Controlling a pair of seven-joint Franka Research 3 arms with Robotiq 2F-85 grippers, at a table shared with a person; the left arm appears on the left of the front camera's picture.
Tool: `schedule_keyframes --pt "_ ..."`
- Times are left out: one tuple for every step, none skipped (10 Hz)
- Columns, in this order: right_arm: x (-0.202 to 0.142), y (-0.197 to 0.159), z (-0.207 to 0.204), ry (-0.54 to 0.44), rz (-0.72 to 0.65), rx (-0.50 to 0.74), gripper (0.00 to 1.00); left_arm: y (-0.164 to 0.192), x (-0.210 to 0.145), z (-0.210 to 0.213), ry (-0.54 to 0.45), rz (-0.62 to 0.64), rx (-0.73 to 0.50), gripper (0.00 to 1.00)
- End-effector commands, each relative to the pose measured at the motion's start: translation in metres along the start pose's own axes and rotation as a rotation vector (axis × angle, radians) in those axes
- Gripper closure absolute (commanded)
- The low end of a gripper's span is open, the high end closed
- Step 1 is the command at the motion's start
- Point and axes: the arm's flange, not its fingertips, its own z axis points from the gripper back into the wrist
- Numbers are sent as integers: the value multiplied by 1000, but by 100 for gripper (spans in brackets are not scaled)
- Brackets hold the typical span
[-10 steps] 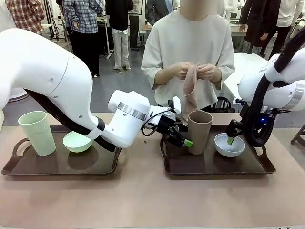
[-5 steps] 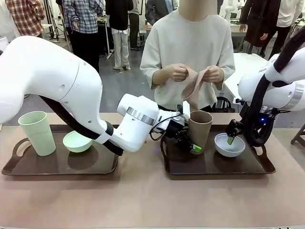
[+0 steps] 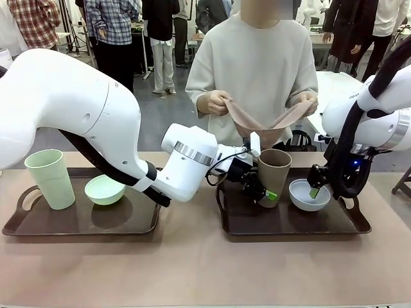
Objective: Set up a tray with a mat and arrange the tableware.
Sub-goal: Pick up the Picnic Bowl and Reusable plastic cup from the Handle tray in front of the human's position and hold them in the air.
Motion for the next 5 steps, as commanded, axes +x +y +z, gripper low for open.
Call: schedule_keyframes --pt "7 -3 -1 -1 10 34 61 2 -1 -3 0 1 19 100" --pt "8 -3 -1 -3 11 35 100 4 0 -3 1 0 18 100" --pt "7 -4 -1 -2 12 34 100 3 -1 -3 3 1 20 73" --pt "7 -4 -1 -4 7 34 100 3 0 -2 5 6 21 73" --pt "7 -4 -1 -2 5 31 100 3 0 -2 6 10 22 100"
